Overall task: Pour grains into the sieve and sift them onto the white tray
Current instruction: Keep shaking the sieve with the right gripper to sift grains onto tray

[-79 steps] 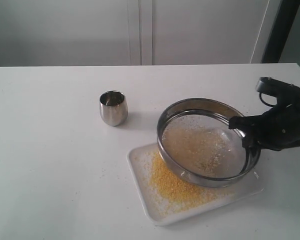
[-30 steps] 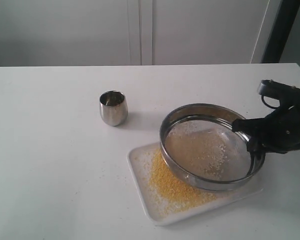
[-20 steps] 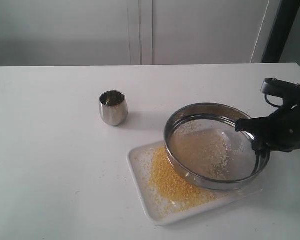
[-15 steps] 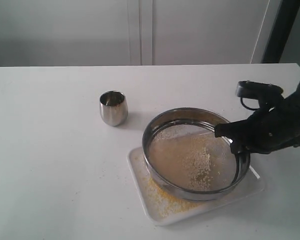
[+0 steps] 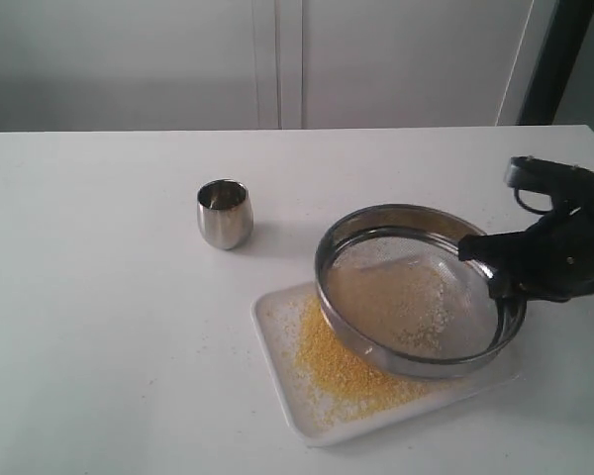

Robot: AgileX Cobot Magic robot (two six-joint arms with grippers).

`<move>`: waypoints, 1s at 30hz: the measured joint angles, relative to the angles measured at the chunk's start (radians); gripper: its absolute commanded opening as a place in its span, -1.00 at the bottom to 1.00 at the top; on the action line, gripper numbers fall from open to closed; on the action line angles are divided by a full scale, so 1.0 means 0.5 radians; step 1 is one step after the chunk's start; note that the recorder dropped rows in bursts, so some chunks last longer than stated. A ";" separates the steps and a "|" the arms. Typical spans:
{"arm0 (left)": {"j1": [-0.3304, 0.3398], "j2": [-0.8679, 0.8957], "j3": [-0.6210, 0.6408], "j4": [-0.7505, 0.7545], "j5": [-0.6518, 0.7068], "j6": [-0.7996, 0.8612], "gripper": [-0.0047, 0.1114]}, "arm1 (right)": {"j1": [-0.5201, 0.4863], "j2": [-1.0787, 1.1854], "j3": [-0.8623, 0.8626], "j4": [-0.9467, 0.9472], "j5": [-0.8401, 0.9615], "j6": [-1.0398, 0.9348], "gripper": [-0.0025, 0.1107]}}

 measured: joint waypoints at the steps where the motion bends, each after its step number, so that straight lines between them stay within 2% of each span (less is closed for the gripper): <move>1: 0.000 0.000 0.000 0.000 0.000 0.000 -0.92 | -0.014 0.005 0.000 0.084 -0.015 -0.054 -0.96; 4: 0.000 0.000 0.000 0.000 0.000 0.000 -0.92 | 0.056 0.044 -0.004 0.350 -0.028 -0.294 -0.96; 6: 0.000 0.000 0.000 0.000 0.000 0.000 -0.92 | 0.075 0.047 -0.004 0.359 0.044 -0.334 -0.96; 9: 0.000 0.000 0.000 0.000 0.000 0.000 -0.92 | -0.059 0.047 -0.004 0.264 0.092 -0.323 -0.96; 11: 0.000 0.000 0.000 0.000 0.000 0.000 -0.92 | -0.137 0.052 0.000 0.340 0.072 -0.365 -0.96; 15: 0.000 0.000 0.000 0.000 0.000 0.000 -0.92 | -0.078 0.091 0.000 0.646 0.096 -0.638 -0.96; 17: 0.000 0.000 0.000 0.000 0.000 0.000 -0.92 | -0.059 0.091 0.000 0.651 0.159 -0.699 -0.96; 21: 0.000 0.000 0.000 0.000 0.000 0.000 -0.92 | -0.159 0.091 0.000 0.565 0.153 -0.714 -0.96; 26: 0.000 0.000 0.000 0.000 0.000 0.000 -0.92 | -0.091 0.128 0.000 0.796 0.138 -0.966 -0.96; 30: 0.000 0.000 0.000 0.000 0.000 0.000 -0.92 | -0.153 0.132 0.000 0.687 0.222 -0.939 -0.96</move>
